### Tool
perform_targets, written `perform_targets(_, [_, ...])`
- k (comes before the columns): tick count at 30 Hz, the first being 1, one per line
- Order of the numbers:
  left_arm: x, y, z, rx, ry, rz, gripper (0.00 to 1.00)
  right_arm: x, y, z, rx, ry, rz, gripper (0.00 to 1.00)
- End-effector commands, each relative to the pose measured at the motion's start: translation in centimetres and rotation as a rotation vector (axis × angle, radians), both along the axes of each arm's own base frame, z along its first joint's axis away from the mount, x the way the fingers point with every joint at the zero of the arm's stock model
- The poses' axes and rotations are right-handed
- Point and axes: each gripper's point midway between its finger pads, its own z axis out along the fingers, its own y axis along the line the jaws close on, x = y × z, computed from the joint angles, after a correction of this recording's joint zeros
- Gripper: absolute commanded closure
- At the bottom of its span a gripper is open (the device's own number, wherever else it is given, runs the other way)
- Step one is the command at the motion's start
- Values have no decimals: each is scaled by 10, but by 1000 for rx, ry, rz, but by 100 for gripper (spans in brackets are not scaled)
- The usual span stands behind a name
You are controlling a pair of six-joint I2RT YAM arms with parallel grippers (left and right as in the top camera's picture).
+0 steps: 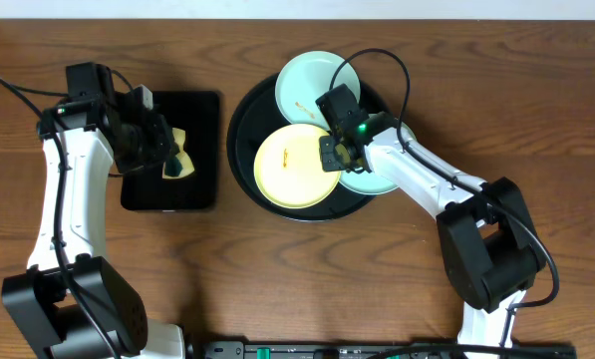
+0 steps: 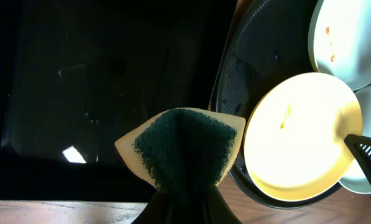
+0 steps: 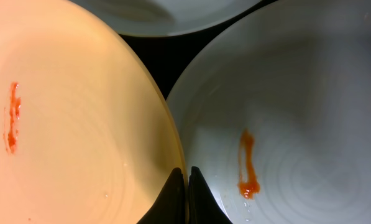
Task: Clean dirty plates on tray and stack at the side
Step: 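Grasp the yellow plate rim with the right gripper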
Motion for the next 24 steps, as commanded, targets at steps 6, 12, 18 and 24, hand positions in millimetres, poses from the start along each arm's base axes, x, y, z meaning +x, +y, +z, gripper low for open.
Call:
perform_targets(6, [4, 1, 3, 28, -41, -48, 92, 23, 8, 71, 29, -190, 26, 99])
perform_targets(12, [13, -16, 7, 24, -81, -94, 92, 18, 1, 71, -28, -205, -53, 99])
perform_targets(18, [24, -73, 11, 46, -145, -249, 93, 5, 1, 55, -36, -140, -97, 99])
perform_targets(24, [28, -104, 12, 86, -167, -275, 93, -12, 8, 46, 33, -27, -64, 99])
